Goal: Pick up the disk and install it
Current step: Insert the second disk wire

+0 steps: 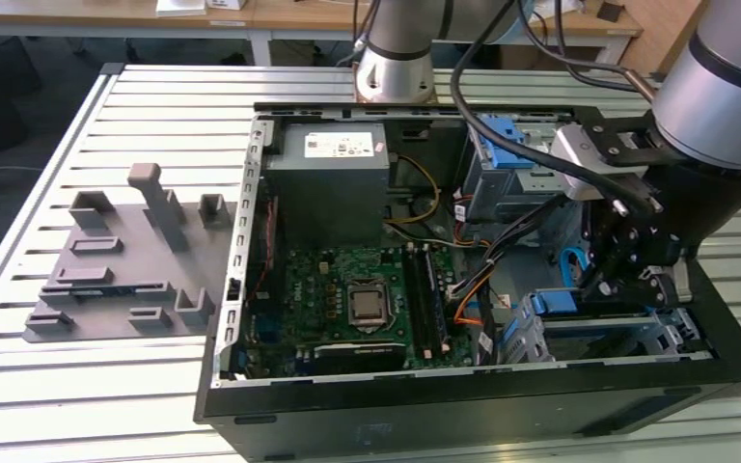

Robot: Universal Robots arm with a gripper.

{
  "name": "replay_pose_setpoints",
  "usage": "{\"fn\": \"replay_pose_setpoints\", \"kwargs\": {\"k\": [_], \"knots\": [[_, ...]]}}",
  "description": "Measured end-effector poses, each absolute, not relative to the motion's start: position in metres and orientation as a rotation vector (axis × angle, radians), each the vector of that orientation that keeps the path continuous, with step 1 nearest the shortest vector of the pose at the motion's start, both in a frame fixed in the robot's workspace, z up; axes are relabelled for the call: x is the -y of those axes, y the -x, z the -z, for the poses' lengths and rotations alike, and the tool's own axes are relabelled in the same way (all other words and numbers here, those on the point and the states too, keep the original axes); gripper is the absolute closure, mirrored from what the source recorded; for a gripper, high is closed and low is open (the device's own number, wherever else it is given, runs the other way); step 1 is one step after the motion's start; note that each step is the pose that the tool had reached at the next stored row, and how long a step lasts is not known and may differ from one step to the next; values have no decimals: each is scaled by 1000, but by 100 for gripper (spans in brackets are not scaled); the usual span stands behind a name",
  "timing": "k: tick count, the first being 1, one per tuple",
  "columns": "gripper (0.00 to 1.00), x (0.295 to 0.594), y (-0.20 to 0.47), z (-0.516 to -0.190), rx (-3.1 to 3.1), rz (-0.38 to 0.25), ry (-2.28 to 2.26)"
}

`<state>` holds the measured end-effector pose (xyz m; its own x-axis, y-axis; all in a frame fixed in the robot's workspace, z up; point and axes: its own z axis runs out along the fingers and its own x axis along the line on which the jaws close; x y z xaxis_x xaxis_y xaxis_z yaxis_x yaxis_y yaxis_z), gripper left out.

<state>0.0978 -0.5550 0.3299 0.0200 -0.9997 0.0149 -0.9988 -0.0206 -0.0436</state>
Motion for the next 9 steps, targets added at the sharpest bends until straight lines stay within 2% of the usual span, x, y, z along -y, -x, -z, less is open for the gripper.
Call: {"fn": "replay_pose_setpoints", "kwargs": {"k": [8,9], "knots": [[82,555,-98,-328,-2184,64,2229],[76,555,-98,-328,-2184,64,2229]]}}
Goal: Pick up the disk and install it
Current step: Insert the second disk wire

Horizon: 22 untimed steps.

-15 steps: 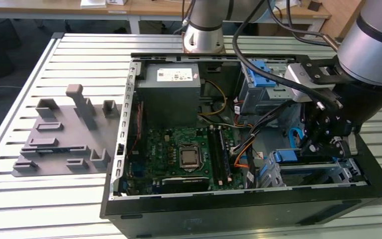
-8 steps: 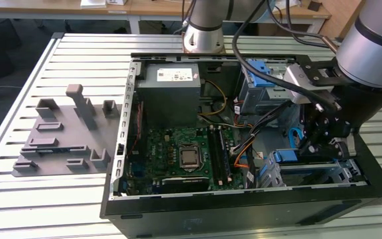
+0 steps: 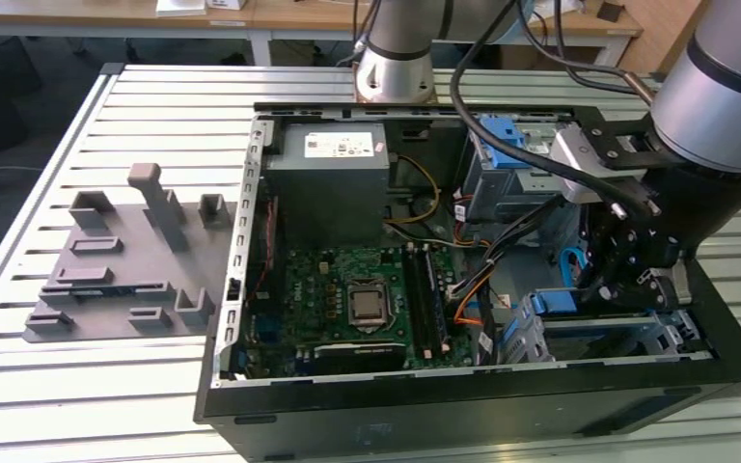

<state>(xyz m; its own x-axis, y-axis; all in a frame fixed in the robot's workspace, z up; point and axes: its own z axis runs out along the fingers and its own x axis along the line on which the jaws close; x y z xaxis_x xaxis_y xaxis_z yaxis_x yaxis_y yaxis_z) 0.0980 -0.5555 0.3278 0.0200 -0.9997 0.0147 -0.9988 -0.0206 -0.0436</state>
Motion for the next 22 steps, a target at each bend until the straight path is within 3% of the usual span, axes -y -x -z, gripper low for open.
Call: {"fn": "replay_pose_setpoints", "kwargs": {"k": [12,16,22], "knots": [[76,555,-98,-339,-2184,64,2228],[89,556,-98,-342,-2184,64,2228],[89,555,-98,-343,-2184,64,2228]]}}
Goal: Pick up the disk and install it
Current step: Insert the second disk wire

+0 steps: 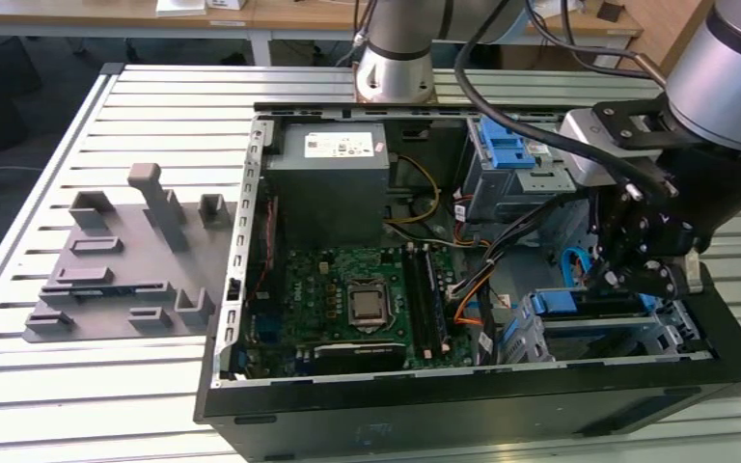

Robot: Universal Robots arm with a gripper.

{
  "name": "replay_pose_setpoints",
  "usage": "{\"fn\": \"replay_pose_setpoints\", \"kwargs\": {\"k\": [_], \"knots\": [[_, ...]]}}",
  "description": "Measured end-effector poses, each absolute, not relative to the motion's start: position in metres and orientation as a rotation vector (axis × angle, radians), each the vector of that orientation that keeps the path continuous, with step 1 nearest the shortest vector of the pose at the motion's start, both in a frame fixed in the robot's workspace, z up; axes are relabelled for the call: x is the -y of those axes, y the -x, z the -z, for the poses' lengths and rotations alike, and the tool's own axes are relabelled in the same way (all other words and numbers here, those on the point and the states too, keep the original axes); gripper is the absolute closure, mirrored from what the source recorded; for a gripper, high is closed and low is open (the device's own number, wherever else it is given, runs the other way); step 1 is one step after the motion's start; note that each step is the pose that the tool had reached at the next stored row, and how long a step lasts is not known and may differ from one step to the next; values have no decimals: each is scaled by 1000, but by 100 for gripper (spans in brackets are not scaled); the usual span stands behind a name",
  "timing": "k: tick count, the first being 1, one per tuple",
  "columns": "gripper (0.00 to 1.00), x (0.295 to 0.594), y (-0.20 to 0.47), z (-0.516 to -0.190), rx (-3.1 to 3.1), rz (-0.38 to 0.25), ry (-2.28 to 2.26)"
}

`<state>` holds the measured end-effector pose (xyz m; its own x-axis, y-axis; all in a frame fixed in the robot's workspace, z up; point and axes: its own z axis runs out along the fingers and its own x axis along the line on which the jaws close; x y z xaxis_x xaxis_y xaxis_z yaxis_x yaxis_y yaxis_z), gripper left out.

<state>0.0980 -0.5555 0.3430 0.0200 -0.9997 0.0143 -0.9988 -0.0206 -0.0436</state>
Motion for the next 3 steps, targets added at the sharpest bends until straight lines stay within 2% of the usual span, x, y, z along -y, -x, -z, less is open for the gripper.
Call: {"fn": "replay_pose_setpoints", "kwargs": {"k": [3], "knots": [[89,555,-98,-343,-2184,64,2228]]}}
